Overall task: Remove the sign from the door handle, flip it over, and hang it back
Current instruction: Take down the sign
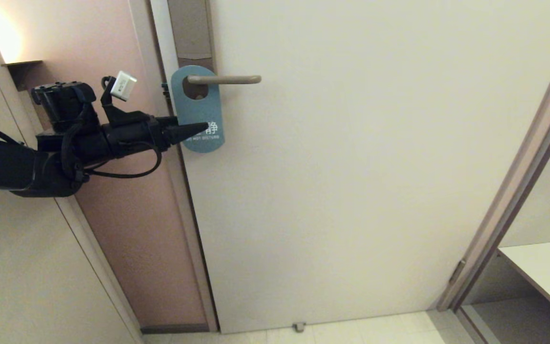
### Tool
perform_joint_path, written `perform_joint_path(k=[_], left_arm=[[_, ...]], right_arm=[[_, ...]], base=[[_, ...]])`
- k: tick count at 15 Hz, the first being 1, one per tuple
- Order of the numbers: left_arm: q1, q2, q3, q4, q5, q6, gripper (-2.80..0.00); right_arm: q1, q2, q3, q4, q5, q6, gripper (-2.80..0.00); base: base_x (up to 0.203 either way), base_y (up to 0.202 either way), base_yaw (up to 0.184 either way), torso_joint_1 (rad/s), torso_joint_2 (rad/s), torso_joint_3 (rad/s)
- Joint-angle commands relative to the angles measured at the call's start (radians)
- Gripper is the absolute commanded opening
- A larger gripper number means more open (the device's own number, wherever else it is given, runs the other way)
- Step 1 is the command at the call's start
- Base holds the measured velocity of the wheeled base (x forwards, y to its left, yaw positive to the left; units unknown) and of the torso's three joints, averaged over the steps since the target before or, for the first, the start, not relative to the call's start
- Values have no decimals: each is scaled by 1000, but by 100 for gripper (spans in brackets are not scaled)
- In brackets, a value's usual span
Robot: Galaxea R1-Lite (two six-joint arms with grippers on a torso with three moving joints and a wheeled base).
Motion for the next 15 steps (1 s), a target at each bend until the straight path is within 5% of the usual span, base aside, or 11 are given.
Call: perform_joint_path(k=[1,15], left_arm=[[-1,16,-25,-3,-6,-4,0],[-49,7,-12,-4,4,-18,0]], right_arm=[[0,0,0,0,1,0,-280],[0,0,0,0,1,0,-280]], base=[[0,0,0,0,0,0],[0,0,0,0,0,0]])
